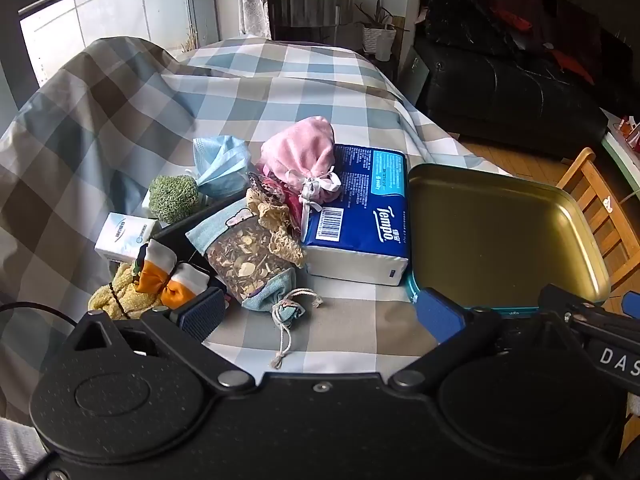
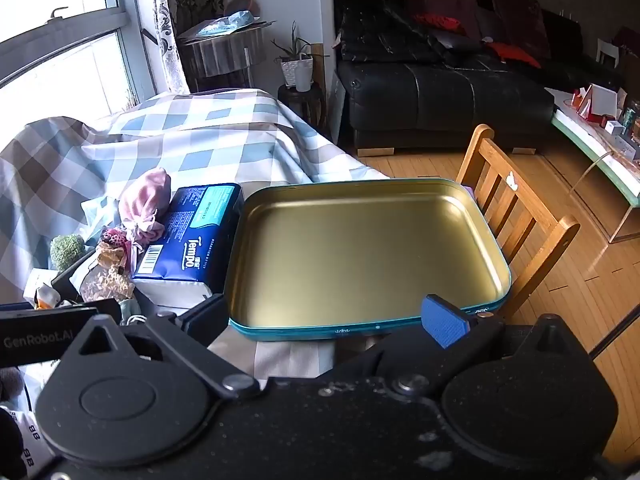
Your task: Organize soft objects
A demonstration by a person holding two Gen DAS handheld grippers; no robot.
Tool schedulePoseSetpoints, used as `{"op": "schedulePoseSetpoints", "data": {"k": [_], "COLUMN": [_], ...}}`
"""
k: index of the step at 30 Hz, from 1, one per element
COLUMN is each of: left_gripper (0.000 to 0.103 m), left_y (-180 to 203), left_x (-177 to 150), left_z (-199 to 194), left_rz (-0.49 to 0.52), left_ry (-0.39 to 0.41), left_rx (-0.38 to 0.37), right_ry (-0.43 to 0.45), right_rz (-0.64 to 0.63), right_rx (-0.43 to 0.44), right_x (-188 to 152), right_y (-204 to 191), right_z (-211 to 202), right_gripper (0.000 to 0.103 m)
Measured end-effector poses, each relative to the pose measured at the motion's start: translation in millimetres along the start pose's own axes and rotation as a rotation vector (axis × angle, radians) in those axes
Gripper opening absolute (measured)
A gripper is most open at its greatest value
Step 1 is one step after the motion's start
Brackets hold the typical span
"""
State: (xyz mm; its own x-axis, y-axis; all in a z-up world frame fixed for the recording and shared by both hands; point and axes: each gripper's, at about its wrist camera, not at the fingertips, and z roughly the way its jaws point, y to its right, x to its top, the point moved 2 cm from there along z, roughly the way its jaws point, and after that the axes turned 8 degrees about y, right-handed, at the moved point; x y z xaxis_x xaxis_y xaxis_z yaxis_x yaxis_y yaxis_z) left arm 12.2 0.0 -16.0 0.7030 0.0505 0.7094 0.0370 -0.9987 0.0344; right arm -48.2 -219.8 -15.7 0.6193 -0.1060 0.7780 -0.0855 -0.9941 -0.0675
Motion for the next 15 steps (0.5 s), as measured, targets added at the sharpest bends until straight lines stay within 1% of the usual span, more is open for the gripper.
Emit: {"op": "schedulePoseSetpoints", "data": {"k": [3,4,5,7,15], "left_gripper": [0.099,0.099,0.099,0.099,0.099], "left_y": [-0.4,-1.9,-3.1,2.6,3.4], "left_x": [0.7,0.5,1.0,0.0,0.5], "left_z": [2.8,0.7,1.5,-2.4,-4.7], "left_rz": [0.004,0.004,0.007,0.004,0.007], "left_ry": [-0.017,-0.003,-0.007,0.015,0.017], "left_rx": [-0.010,-0.013,-0.014,0.007,-0.001], "right_ry": [-0.001,-0.001,-0.002,-0.003,-0.006], "right_rz": [0.001,0.001,0.001,0.001,0.004], "right_rx": [-0.001,-0.002,-0.001,-0.002,0.005], "right_x": [0.0,0.1,0.1,0.0,2.0], "right_y": [0.5,0.6,0.7,0.5,0.5], "right_z": [0.5,0.5,0.5,0.6,0.2], "right_gripper": [0.103,0.103,0.103,0.103,0.103]}}
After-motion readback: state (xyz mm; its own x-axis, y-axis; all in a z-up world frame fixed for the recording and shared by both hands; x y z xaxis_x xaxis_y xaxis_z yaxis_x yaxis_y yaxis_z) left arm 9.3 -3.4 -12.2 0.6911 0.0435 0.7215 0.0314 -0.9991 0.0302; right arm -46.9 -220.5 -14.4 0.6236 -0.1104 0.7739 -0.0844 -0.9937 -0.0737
